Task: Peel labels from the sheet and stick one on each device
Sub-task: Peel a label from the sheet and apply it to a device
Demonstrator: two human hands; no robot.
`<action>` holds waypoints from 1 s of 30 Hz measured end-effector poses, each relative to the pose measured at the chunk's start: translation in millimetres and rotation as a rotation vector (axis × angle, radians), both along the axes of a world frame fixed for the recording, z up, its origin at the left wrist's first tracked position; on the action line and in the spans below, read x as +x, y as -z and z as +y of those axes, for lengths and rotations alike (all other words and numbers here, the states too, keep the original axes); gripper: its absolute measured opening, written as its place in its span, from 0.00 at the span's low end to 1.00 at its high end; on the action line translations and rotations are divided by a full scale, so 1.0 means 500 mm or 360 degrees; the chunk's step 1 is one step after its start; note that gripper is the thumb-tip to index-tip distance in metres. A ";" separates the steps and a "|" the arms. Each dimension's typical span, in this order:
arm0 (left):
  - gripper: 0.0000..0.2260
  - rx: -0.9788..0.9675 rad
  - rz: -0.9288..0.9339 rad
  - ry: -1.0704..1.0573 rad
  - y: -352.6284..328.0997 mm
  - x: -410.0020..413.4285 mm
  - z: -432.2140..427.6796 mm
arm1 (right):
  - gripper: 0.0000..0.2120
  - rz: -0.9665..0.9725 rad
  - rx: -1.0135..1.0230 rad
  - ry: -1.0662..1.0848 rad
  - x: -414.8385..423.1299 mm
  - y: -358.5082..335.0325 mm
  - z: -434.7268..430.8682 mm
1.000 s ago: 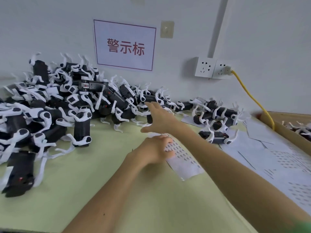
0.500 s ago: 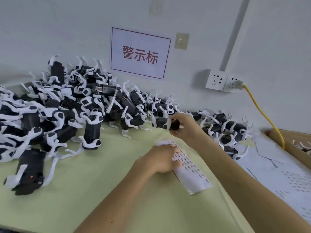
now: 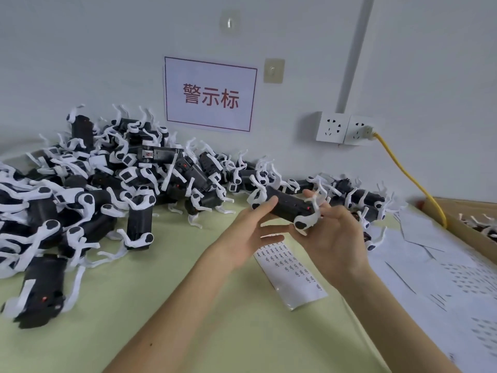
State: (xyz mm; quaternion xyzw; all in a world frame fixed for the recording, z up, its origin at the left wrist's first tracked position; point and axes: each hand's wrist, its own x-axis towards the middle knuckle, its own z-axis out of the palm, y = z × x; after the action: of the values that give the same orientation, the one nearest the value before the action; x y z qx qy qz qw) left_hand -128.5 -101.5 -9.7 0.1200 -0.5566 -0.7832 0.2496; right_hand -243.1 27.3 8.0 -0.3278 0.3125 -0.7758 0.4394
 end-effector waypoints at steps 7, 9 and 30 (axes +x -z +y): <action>0.17 0.0350 0.0204 0.0034 0.001 0.010 -0.010 | 0.38 0.2418 -0.0164 0.1095 0.026 0.049 -0.010; 0.26 0.0380 0.0216 0.0113 -0.002 0.018 -0.009 | 0.39 0.2523 -0.0115 0.1062 0.031 0.052 -0.016; 0.40 -0.0021 -0.0194 -0.0317 0.010 -0.001 0.014 | 0.29 0.2214 0.0238 0.0578 0.028 0.053 0.001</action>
State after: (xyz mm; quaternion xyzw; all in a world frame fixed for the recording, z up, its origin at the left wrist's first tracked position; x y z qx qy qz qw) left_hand -129.1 -94.4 -14.8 0.2203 -0.5613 -0.7421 0.2927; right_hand -228.9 27.7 -18.5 -0.6576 0.6217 -0.4248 0.0240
